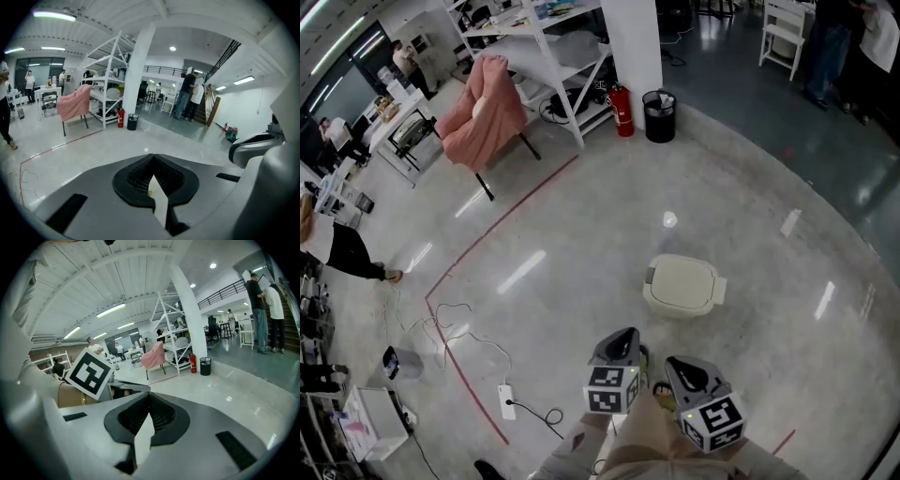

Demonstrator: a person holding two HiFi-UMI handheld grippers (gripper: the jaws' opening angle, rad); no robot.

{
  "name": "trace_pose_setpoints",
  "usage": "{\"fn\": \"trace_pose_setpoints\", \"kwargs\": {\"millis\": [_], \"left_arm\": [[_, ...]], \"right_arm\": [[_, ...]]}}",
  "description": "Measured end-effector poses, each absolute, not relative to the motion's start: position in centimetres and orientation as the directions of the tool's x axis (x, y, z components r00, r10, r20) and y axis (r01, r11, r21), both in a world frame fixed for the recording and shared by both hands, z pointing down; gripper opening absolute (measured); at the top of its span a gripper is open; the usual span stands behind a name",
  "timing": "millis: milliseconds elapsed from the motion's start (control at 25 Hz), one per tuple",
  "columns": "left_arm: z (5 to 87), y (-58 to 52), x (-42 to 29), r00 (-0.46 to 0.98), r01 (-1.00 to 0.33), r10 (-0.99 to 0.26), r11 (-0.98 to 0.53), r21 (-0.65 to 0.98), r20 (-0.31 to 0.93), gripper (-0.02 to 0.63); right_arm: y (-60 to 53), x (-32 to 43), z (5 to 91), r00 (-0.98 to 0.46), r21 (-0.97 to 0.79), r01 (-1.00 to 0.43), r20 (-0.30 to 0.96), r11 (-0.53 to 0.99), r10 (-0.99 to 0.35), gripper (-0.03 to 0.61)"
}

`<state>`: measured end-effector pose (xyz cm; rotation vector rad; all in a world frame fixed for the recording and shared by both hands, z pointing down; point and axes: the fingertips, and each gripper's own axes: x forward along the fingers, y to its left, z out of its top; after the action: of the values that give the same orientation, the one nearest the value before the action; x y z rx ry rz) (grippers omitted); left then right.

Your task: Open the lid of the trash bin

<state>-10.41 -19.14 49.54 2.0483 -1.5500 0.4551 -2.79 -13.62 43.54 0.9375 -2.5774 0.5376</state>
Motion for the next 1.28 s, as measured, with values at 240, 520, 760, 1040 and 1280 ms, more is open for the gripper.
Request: {"fn": "trace_pose_setpoints", "kwargs": {"millis": [240, 520, 760, 1040, 1280], "left_arm": [[56.6, -24.0, -11.9, 0.304, -0.952, -0.718, -0.207, 0.224, 0.626, 0.003], [64.3, -28.1, -12.8, 0.313, -0.95, -0.648, -0.221, 0.222, 0.694, 0.003], [69.9, -31.7, -12.9, 0.333, -0.943, -0.604, -0.219, 0.25, 0.725, 0.003], [77.0, -35.7, -12.4, 0.356, -0.934, -0.555, -0.244, 0.262, 0.752, 0.003], [82.2, -39.0, -12.6, 0.355, -0.934, -0.526, -0.246, 0.261, 0.773, 0.003]], "right_arm": [[-17.4, -3.9, 47.3, -0.682, -0.272, -0.713, 0.48, 0.646, -0.551, 0.005], [-20.2, -4.6, 52.4, -0.648, -0.311, -0.75, 0.52, 0.583, -0.556, 0.006], [-22.0, -5.5, 57.5, -0.618, -0.33, -0.774, 0.575, 0.54, -0.536, 0.005], [-23.0, -6.5, 63.3, -0.595, -0.348, -0.792, 0.623, 0.501, -0.507, 0.005], [-23.7, -7.2, 66.6, -0.601, -0.354, -0.782, 0.646, 0.513, -0.47, 0.005]]}}
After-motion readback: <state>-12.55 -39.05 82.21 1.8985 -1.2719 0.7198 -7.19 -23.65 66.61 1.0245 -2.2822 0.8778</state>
